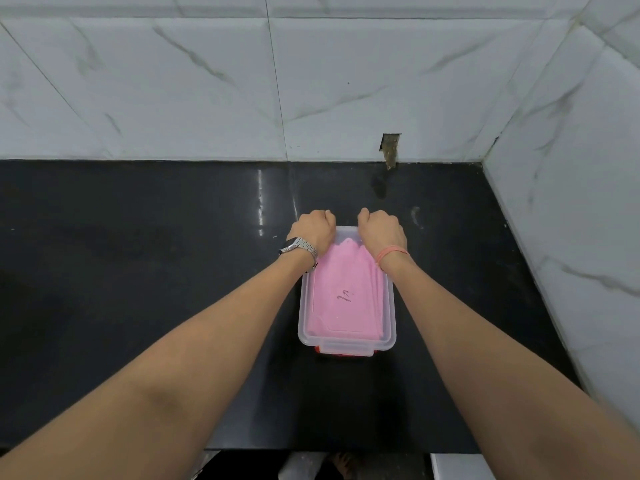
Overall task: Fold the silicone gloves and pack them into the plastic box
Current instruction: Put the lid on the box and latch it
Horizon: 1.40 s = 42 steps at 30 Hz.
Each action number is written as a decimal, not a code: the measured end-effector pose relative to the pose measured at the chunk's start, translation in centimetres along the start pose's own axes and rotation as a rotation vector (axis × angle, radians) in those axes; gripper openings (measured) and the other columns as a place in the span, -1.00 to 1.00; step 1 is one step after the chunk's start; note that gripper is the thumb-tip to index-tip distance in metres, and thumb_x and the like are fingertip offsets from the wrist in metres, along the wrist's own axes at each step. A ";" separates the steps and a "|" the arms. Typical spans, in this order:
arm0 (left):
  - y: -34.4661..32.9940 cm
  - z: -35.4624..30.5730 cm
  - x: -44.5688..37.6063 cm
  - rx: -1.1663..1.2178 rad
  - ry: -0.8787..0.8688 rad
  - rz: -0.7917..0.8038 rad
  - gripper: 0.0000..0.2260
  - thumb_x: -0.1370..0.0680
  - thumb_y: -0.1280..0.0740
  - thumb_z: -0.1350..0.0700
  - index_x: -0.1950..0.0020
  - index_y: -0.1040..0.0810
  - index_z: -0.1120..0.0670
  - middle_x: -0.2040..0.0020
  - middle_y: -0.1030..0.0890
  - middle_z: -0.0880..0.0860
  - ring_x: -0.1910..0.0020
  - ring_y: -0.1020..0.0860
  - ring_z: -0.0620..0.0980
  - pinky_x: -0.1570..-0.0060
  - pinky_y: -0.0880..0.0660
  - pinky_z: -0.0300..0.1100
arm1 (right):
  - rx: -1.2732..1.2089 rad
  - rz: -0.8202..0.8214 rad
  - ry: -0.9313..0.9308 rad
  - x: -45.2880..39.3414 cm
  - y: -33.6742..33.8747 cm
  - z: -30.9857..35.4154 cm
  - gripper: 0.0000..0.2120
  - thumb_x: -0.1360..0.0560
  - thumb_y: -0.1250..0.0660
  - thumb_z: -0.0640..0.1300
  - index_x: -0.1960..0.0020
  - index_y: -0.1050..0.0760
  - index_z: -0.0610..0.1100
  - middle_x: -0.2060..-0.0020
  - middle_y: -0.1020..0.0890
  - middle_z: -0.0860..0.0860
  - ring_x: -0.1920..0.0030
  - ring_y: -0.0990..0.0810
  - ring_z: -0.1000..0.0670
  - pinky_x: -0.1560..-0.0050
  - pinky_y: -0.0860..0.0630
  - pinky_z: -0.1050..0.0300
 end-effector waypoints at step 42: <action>0.1 3.3 16.0 0.199 -0.067 -0.235 -0.45 -0.60 -0.13 -0.17 -0.52 -0.13 0.03 -0.40 -0.29 0.04 -0.21 -0.47 0.04 0.11 -0.50 -0.11 | -0.351 0.003 -0.178 13.7 -2.0 -6.4 -0.60 -0.56 -0.09 0.29 -0.01 -0.28 -0.07 0.22 -0.50 0.04 0.25 -0.55 -0.01 0.34 -0.48 0.04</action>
Point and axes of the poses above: each hand's wrist, its own x-axis away from the middle knuckle, its own y-axis out of the back of the hand, z = x × y, the point moved 8 cm from there along -x, towards the middle knuckle
